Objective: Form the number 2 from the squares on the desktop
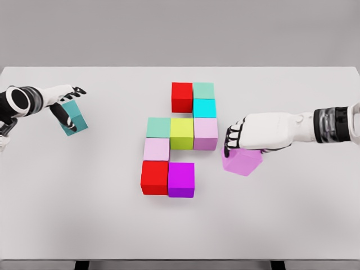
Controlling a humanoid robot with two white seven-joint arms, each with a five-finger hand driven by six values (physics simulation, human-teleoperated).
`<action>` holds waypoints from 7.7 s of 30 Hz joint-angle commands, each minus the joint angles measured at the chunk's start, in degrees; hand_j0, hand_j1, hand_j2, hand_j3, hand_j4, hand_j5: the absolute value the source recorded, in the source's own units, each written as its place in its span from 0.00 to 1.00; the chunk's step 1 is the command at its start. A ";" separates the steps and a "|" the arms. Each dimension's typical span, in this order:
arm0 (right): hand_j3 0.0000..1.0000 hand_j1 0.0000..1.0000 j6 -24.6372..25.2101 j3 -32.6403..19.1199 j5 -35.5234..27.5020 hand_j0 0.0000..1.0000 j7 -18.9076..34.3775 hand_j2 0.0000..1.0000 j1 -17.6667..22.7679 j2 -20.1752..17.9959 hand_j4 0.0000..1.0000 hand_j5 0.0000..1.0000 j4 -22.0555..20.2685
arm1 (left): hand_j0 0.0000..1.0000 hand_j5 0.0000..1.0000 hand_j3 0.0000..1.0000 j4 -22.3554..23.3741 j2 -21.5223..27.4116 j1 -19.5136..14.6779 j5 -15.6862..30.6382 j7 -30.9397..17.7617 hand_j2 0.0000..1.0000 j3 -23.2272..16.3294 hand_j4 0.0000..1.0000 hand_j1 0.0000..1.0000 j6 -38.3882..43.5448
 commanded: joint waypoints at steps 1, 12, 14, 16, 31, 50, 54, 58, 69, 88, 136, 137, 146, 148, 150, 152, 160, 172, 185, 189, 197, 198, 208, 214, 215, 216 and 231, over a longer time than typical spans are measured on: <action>0.50 0.50 0.13 -0.02 -1.24 0.50 -0.04 0.50 0.00 0.13 0.50 0.50 -0.02 | 1.00 1.00 1.00 0.03 -0.34 0.00 -0.19 0.01 1.00 0.26 1.00 1.00 -0.14; 0.52 0.52 0.13 4.29 -1.24 0.52 -0.04 0.52 -0.09 3.82 0.52 0.52 -0.02 | 1.00 1.00 1.00 -0.24 -0.34 0.44 -0.10 0.01 1.00 1.23 1.00 1.00 -0.14; 0.53 0.53 0.13 4.20 -1.24 0.53 -0.04 0.53 -0.09 3.73 0.53 0.53 0.07 | 1.00 1.00 1.00 -0.67 -0.08 0.53 -0.10 0.01 1.00 1.23 1.00 1.00 -0.14; 0.54 0.54 0.13 4.20 -1.24 0.54 -0.04 0.54 -0.09 3.91 0.54 0.54 0.07 | 1.00 1.00 1.00 -0.68 0.01 0.53 -0.10 0.01 1.00 1.32 1.00 1.00 -0.14; 0.59 0.59 0.13 4.91 -1.42 0.59 -0.04 0.59 0.00 4.52 0.59 0.59 0.07 | 1.00 1.00 1.00 0.03 0.45 2.73 -0.10 0.01 1.00 3.34 1.00 1.00 -0.14; 0.66 0.66 3.14 5.08 -1.41 0.66 -0.04 0.66 0.00 5.58 0.66 0.66 0.07 | 1.00 1.00 1.00 0.03 1.42 2.81 -0.10 0.01 1.00 3.43 1.00 1.00 -0.14; 1.00 1.00 2.35 4.99 -1.33 1.00 -0.04 1.00 -0.09 5.58 1.00 1.00 0.07 | 0.96 0.96 0.96 0.03 1.42 3.34 -0.10 0.01 0.96 3.43 0.96 0.96 -0.14; 1.00 1.00 1.47 3.07 -1.33 1.00 -0.04 1.00 -0.35 2.42 1.00 1.00 0.07 | 0.89 0.89 0.89 -0.06 1.42 3.34 -0.10 0.01 0.89 3.60 0.89 0.89 -0.14; 1.00 1.00 0.13 -1.34 -5.37 1.00 -0.04 1.00 1.14 -11.29 1.00 1.00 -0.02 | 0.72 0.72 0.72 0.03 1.15 3.52 -0.10 0.01 0.72 4.40 0.72 0.72 -0.14; 1.00 1.00 0.13 10.44 -5.19 1.00 -0.04 1.00 0.35 -7.26 1.00 1.00 -0.19 | 0.58 0.58 0.58 -0.76 0.63 3.43 -0.19 0.01 0.58 5.89 0.58 0.58 -0.14; 1.00 1.00 0.13 8.78 -5.63 1.00 -0.04 1.00 -0.97 -9.45 1.00 1.00 -0.02 | 0.55 0.55 0.55 2.22 -11.15 -2.11 -1.86 0.01 0.55 5.89 0.55 0.55 -0.14; 1.00 1.00 0.13 6.14 -6.16 1.00 -0.04 1.00 -0.88 -10.68 1.00 1.00 0.07 | 0.54 0.54 0.54 2.22 -11.15 -2.20 -1.86 0.01 0.54 5.71 0.54 0.54 -0.14; 1.00 1.00 0.13 -5.64 -25.58 1.00 -0.04 1.00 1.41 -20.79 1.00 1.00 6.57 | 0.53 0.53 0.53 2.66 -12.82 -3.07 -3.70 0.01 0.53 3.78 0.53 0.53 -0.14; 1.00 1.00 0.13 -5.64 -31.98 1.00 -0.04 1.00 2.46 -22.89 1.00 1.00 9.47 | 0.53 0.53 0.53 2.66 -13.17 -3.07 -3.79 0.01 0.53 3.52 0.53 0.53 -0.14; 1.00 1.00 0.13 -5.64 -36.30 1.00 -0.04 1.00 3.51 -24.74 1.00 1.00 10.79 | 0.53 0.53 0.53 2.66 -13.26 -3.16 -3.79 0.01 0.53 2.90 0.53 0.53 -0.14; 1.00 1.00 0.13 -5.73 -36.83 1.00 -0.04 1.00 3.78 -26.41 1.00 1.00 10.09 | 0.53 0.53 0.53 2.75 -13.52 -3.51 -3.70 0.01 0.53 2.73 0.53 0.53 -0.14; 1.00 1.00 0.13 -6.08 -33.41 1.00 -0.04 1.00 9.23 -23.79 1.00 1.00 18.61 | 0.53 0.53 0.53 5.48 -16.33 -4.57 -5.37 0.01 0.53 2.37 0.53 0.53 -0.14; 1.00 1.00 0.13 -8.98 -33.23 1.00 -0.04 1.00 11.51 -5.76 1.00 1.00 13.34 | 0.53 0.53 0.53 5.56 -17.30 -5.27 -5.63 0.01 0.53 0.62 0.53 0.53 -0.14; 1.00 1.00 0.13 -8.98 -32.88 1.00 -0.04 1.00 12.30 -5.93 1.00 1.00 12.73 | 0.53 0.53 0.53 7.50 -17.65 -6.15 -5.72 0.01 0.53 -0.09 0.53 0.53 -0.14; 1.00 1.00 0.13 -8.98 -32.79 1.00 -0.04 1.00 12.30 -6.11 1.00 1.00 12.81 | 0.53 0.53 0.53 7.50 -17.65 -6.33 -5.72 0.01 0.53 -0.09 0.53 0.53 -0.14; 1.00 1.00 0.13 -8.98 -32.79 1.00 -0.04 1.00 12.30 -6.64 1.00 1.00 12.37 | 0.53 0.53 0.53 7.50 -18.09 -6.77 -5.72 0.01 0.53 -0.17 0.53 0.53 -2.00; 1.00 1.00 0.13 -8.98 -32.79 1.00 -0.04 1.00 12.30 -6.81 1.00 1.00 12.29 | 0.53 0.53 0.53 7.50 -18.18 -6.68 -5.72 0.01 0.53 -0.17 0.53 0.53 -3.85; 1.00 1.00 0.13 -8.98 -32.79 1.00 -0.04 1.00 12.39 -6.90 1.00 1.00 11.06 | 0.53 0.53 0.53 9.70 -19.15 -7.12 -6.87 0.01 0.53 -0.17 0.53 0.53 -10.44; 1.00 1.00 0.13 -8.98 -32.79 1.00 -0.04 1.00 12.39 -6.90 1.00 1.00 11.06 | 0.53 0.53 0.53 9.70 -18.62 -7.21 -6.78 0.01 0.53 -1.05 0.53 0.53 -17.47; 1.00 1.00 0.13 -8.98 -32.79 1.00 -0.04 1.00 12.39 -6.90 1.00 1.00 11.06 | 0.53 0.53 0.53 9.70 -18.53 -7.21 -6.78 0.01 0.53 -1.05 0.53 0.53 -18.26; 1.00 1.00 0.13 -8.98 -32.79 1.00 -0.04 1.00 12.39 -6.90 1.00 1.00 11.06 | 0.53 0.53 0.53 9.70 -18.53 -7.12 -6.87 0.01 0.53 -1.14 0.53 0.53 -19.84; 1.00 1.00 0.13 -8.98 -32.79 1.00 -0.04 1.00 12.39 -7.87 1.00 1.00 11.06 | 0.62 0.62 0.62 11.98 -18.36 -7.64 -6.95 0.01 0.62 -1.84 0.62 0.62 -22.13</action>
